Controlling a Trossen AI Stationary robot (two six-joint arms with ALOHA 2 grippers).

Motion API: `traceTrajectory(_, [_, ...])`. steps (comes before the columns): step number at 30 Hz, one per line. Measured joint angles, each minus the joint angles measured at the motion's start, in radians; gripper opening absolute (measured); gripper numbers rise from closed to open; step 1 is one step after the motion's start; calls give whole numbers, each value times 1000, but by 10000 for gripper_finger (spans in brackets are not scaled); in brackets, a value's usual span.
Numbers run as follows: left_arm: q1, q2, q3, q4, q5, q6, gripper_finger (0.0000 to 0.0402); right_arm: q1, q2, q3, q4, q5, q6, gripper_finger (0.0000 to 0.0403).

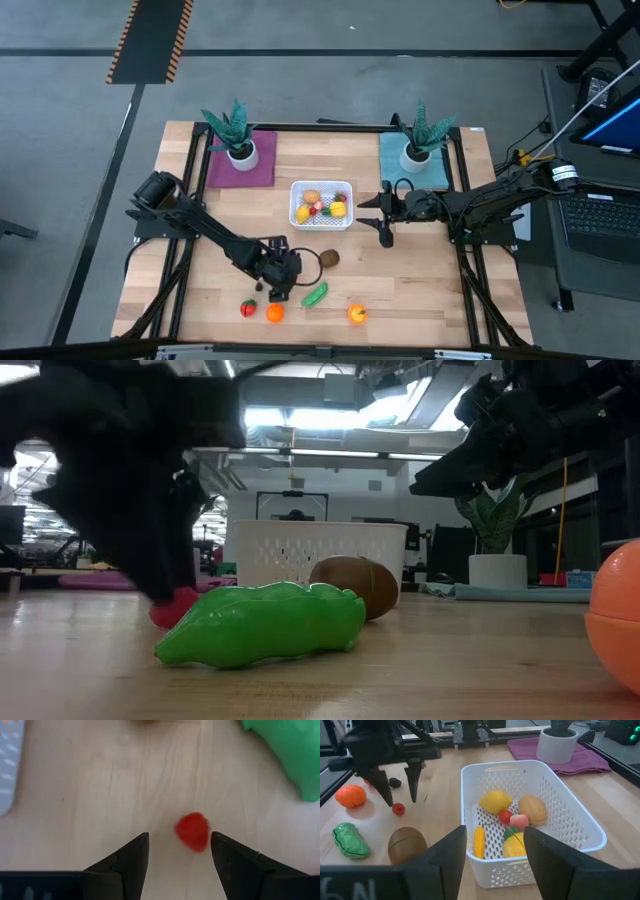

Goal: Pick and placing Produce into tupperware
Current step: Put the red raspberry into the white bin

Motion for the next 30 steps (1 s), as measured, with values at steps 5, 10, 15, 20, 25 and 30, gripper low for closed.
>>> traceTrajectory(5, [0, 33, 0, 50, 19, -11, 204, 0, 0, 0, -10, 0, -2, 200])
traceTrajectory(10, [0, 40, 0, 64, 21, -23, 204, 0, 0, 0, -14, -1, -2, 200])
traceTrajectory(15, [2, 40, 0, 54, 18, -24, 204, 0, 0, 0, -17, -1, -2, 200])
traceTrajectory(20, [3, 40, 0, 43, 18, -24, 204, 0, 0, 0, -17, -1, -2, 200])
traceTrajectory(25, [5, 40, 0, 36, 19, -24, 204, 0, 0, 0, -18, -2, -2, 200])
traceTrajectory(30, [6, 40, 0, 35, 19, -23, 194, 0, 0, 0, -18, -2, -2, 200])
